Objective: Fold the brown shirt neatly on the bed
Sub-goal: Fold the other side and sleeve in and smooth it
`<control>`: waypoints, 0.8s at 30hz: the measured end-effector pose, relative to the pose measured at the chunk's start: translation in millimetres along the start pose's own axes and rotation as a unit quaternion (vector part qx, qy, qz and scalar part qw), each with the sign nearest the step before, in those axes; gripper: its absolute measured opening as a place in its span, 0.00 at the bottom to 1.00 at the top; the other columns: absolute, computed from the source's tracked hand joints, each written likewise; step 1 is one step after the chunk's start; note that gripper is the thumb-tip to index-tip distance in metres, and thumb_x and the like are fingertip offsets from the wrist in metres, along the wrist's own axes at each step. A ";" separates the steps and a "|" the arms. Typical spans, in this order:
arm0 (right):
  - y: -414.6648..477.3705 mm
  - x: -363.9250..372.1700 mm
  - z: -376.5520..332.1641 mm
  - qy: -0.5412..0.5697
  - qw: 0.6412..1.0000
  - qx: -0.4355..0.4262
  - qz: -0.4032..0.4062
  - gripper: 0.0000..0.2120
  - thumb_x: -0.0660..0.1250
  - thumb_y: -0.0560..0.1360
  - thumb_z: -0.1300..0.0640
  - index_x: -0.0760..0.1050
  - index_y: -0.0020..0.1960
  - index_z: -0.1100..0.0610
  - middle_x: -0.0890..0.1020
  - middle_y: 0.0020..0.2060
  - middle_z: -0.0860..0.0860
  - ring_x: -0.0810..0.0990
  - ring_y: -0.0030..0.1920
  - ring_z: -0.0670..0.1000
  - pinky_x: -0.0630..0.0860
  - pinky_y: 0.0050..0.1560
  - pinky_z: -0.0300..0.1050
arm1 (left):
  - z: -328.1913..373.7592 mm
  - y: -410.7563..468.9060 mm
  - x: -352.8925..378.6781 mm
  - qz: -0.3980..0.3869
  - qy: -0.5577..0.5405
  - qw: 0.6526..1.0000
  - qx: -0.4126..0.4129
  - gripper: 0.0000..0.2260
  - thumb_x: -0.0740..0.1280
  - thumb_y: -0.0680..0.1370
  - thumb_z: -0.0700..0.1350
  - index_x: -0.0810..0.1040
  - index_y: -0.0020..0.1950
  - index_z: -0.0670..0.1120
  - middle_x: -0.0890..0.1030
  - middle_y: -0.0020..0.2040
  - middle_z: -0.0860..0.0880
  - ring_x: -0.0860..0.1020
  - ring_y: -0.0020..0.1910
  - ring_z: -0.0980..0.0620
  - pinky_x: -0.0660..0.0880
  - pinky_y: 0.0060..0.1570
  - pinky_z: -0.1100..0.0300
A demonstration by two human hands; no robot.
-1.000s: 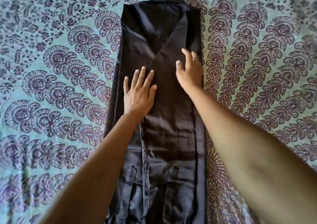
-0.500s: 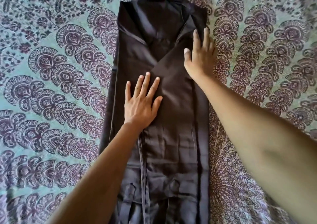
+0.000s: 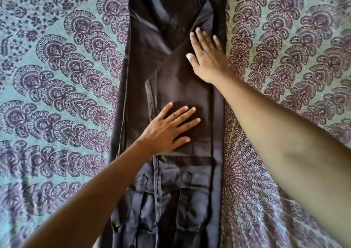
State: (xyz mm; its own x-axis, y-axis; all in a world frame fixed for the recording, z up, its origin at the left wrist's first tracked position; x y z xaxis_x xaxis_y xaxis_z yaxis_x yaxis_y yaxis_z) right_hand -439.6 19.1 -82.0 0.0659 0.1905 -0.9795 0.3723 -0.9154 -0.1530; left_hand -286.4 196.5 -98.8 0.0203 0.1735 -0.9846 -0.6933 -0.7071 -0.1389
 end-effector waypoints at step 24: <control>-157.6 32.4 -42.7 -0.040 0.972 -0.217 -0.082 0.30 0.43 0.77 0.42 0.50 0.76 0.54 0.52 0.76 0.54 0.53 0.75 0.54 0.46 0.73 0.52 | 95.4 -80.9 9.0 -0.070 -0.004 0.991 0.117 0.25 0.49 0.80 0.58 0.59 0.75 0.51 0.62 0.75 0.47 0.62 0.73 0.48 0.50 0.72 0.46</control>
State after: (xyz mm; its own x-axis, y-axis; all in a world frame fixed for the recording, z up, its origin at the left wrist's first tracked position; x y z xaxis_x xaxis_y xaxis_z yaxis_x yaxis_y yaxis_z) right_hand -456.6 184.7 -84.0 -0.0938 0.2775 -0.9561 0.7282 -0.6357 -0.2560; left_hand -298.8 320.7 -86.3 0.1231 0.2655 -0.9562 -0.8324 -0.4971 -0.2451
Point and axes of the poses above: each hand's wrist, its own y-axis towards the middle knuckle, its own x-axis out of the palm, z = x × y, the point moved 1 cm from there along y, towards the middle knuckle
